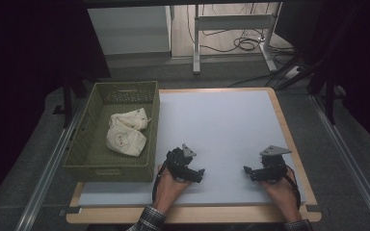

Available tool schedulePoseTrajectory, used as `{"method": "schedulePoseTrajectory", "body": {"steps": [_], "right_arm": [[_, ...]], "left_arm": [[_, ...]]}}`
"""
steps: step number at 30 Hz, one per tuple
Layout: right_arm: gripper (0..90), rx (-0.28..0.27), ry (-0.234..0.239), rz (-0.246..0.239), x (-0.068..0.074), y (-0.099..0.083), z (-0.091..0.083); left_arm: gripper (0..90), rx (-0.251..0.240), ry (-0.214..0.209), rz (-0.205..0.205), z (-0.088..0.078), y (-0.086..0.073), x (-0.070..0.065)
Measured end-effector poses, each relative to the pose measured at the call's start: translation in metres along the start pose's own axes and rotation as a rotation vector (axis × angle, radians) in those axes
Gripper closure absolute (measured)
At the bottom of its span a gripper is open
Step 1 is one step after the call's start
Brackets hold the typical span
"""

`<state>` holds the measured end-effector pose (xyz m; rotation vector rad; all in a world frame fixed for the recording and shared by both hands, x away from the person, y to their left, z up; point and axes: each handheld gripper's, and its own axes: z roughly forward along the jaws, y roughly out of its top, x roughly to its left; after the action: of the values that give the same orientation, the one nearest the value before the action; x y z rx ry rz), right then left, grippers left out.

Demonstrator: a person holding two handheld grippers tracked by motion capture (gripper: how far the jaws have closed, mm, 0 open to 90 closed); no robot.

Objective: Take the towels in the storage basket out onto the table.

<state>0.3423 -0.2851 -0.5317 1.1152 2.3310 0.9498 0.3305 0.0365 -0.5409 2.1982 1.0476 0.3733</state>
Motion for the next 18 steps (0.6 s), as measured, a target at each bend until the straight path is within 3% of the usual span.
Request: {"method": "schedulePoseTrajectory", "body": {"steps": [5,18], "right_arm": [[7.9,0.000,0.000,0.000,0.000,0.000,0.000],[7.9,0.000,0.001,0.000,0.000,0.000,0.000]], "left_arm": [[1.9,0.008,-0.006,0.026,-0.001,0.010,-0.003],[1.9,-0.020,-0.054,0.026,-0.021,0.034,0.000]]}}
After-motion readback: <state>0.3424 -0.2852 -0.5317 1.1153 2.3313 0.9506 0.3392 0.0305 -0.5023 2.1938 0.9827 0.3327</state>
